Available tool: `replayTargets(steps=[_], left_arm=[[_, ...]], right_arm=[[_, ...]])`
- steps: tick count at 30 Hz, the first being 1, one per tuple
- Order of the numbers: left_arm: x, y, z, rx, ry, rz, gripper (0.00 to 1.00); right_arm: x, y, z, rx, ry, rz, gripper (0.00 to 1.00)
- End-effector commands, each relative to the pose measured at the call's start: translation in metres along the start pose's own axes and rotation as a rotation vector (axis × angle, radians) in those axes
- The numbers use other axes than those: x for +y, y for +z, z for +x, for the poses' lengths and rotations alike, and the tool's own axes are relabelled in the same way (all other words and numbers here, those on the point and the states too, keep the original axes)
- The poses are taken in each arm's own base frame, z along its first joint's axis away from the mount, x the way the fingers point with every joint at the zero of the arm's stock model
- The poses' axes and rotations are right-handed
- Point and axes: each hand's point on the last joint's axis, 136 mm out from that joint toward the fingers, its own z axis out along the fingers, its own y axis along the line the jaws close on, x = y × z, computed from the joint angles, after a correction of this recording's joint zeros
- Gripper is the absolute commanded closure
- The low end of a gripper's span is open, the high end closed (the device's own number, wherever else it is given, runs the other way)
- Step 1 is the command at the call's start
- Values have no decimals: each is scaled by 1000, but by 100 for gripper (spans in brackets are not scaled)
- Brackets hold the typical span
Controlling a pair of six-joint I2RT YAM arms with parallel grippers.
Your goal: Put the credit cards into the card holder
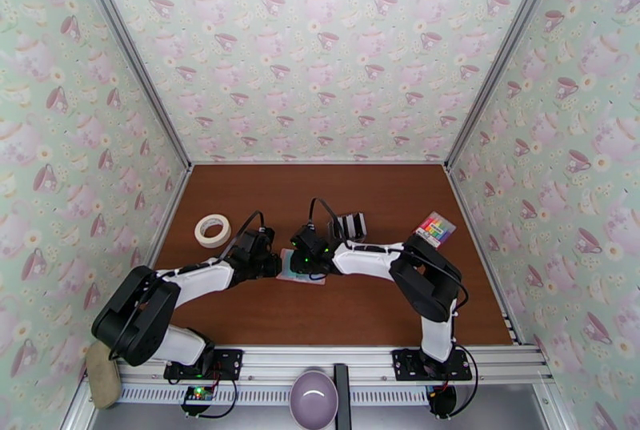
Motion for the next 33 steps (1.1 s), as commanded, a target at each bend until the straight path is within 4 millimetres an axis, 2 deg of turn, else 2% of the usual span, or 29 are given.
replayTargets(steps=[1,10,20,33], left_arm=[[-3,2,1,6,-14,19,85],[-2,1,0,2,-17,17,86],[-3,1,1,4,-19,24,89],[-7,6,4,25,-22,50,94]], right_arm=[[-6,-3,5,12,-41,52,65],[-9,-11,1,6,-67,86,65],[-8,-8,5,20,-73,91,65],[26,4,12,47,-96,34,65]])
